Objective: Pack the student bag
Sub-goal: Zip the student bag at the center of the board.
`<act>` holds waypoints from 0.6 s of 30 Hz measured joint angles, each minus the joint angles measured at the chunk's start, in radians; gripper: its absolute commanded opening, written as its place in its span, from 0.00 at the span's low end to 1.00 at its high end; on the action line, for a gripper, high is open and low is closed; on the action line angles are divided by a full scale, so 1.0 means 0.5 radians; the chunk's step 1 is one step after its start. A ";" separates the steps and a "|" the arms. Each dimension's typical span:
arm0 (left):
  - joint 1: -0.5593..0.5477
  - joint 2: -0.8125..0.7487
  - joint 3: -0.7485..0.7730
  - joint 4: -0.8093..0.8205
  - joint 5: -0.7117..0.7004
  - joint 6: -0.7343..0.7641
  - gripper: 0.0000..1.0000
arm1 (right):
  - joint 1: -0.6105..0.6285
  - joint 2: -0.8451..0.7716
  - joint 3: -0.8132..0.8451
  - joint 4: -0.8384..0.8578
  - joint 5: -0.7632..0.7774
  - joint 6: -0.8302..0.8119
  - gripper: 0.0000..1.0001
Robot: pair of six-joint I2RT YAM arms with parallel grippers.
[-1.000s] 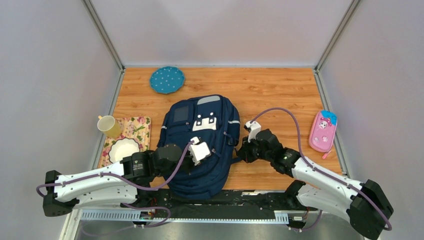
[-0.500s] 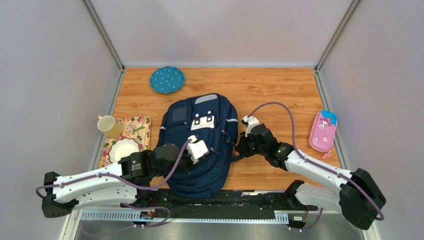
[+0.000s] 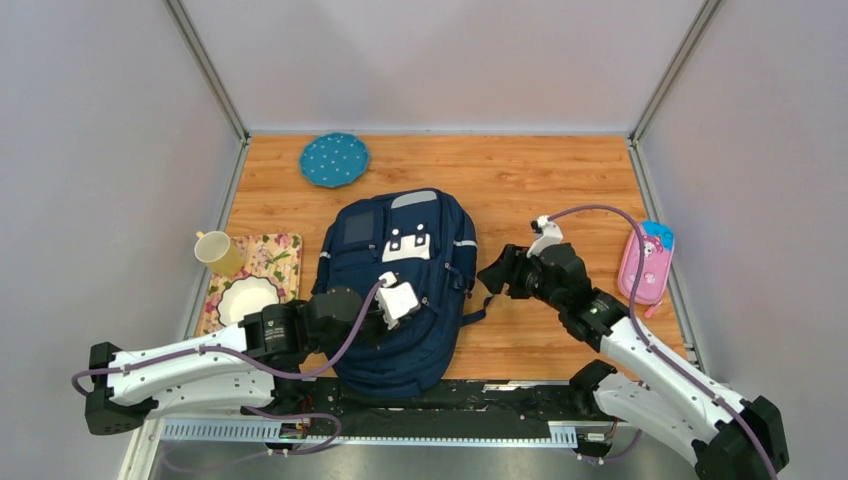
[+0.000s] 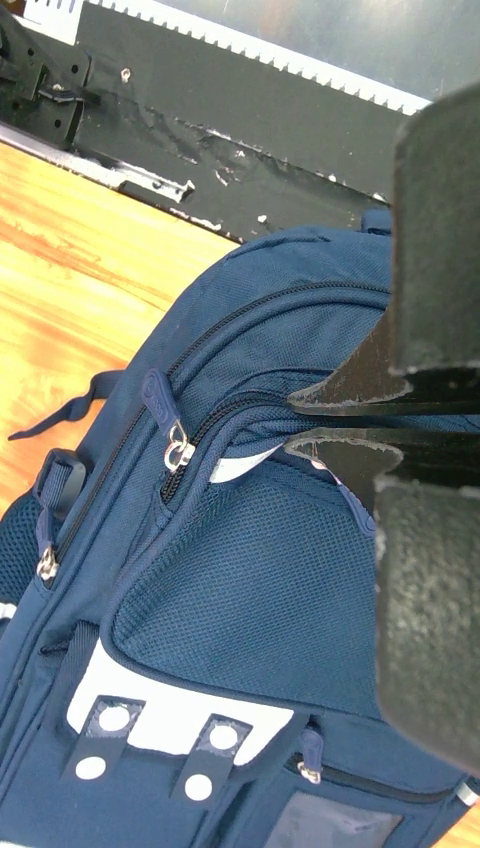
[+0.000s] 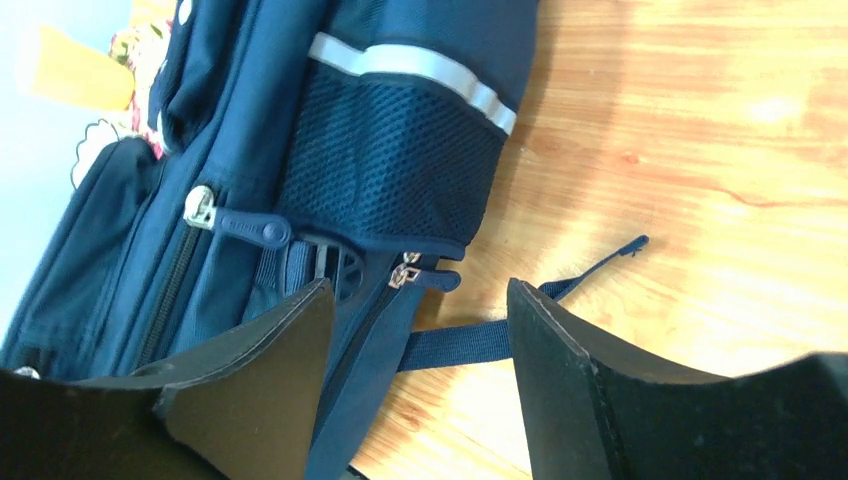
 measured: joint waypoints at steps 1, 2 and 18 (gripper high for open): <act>0.000 0.010 0.000 0.001 0.014 -0.003 0.00 | -0.045 0.027 0.013 -0.011 -0.036 0.047 0.67; 0.000 0.023 0.000 0.003 0.031 -0.006 0.00 | -0.104 0.082 0.045 -0.021 -0.092 0.095 0.67; 0.011 0.075 0.000 0.018 0.157 -0.063 0.00 | -0.233 1.138 0.755 0.166 -0.697 0.327 0.67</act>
